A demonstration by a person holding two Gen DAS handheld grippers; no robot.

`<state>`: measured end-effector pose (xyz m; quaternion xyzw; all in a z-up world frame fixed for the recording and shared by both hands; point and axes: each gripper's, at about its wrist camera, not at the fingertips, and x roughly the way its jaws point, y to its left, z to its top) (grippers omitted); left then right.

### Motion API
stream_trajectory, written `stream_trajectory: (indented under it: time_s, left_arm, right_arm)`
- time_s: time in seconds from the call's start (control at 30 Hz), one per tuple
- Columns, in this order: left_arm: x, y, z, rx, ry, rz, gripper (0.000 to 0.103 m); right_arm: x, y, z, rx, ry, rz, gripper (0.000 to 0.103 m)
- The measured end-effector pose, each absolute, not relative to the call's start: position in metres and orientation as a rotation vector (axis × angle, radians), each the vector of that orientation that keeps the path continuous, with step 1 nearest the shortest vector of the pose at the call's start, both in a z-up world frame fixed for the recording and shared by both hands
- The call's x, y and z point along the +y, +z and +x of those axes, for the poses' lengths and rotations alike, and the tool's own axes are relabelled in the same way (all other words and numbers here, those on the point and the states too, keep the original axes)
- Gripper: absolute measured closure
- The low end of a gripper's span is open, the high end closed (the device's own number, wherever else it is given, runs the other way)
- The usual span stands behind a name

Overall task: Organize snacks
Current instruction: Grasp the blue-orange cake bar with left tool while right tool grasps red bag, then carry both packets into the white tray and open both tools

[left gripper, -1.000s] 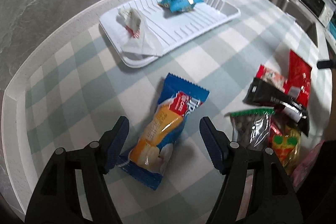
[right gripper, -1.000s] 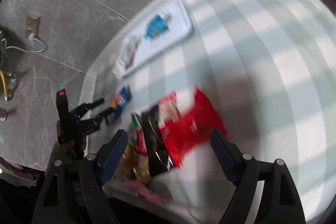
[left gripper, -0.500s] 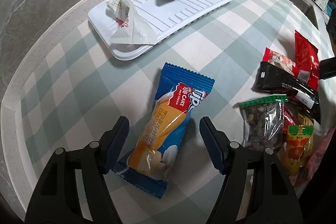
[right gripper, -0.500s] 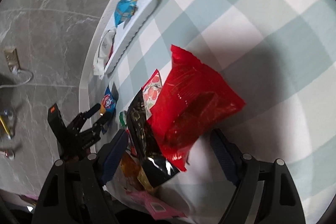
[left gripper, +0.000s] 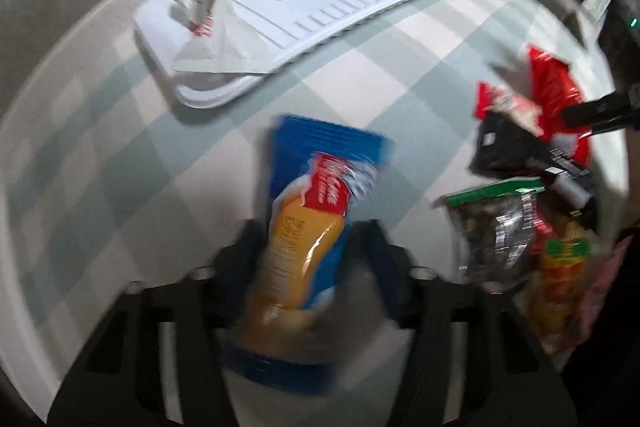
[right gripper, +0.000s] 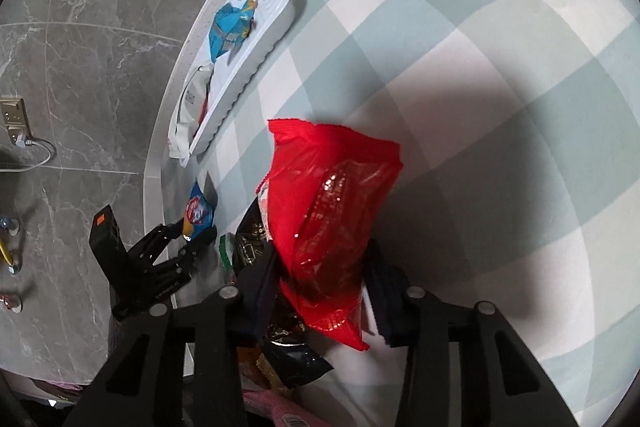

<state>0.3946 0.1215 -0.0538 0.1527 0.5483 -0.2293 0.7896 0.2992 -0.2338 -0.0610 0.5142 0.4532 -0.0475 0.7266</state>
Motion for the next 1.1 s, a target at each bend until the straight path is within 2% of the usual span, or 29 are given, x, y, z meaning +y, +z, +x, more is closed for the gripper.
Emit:
stream_trajectory:
  time_s: [0.13,0.63,1.1]
  left_arm:
    - [0.116,-0.053,0.395,1.178,-0.51,0.341,0.075]
    - [0.143,-0.045,0.4,1.206,-0.491,0.005,0.077]
    - [0.152,-0.027,0.397,1.17,-0.499,-0.104,0.077]
  right_arm:
    - [-0.236,-0.063,0.298,0.992,-0.091,1.153,0.062]
    - [-0.249,-0.062,0.286,0.908,-0.033,1.248,0.066]
    - [-0.261,-0.055,0.284,0.84,-0.013,1.268,0.068]
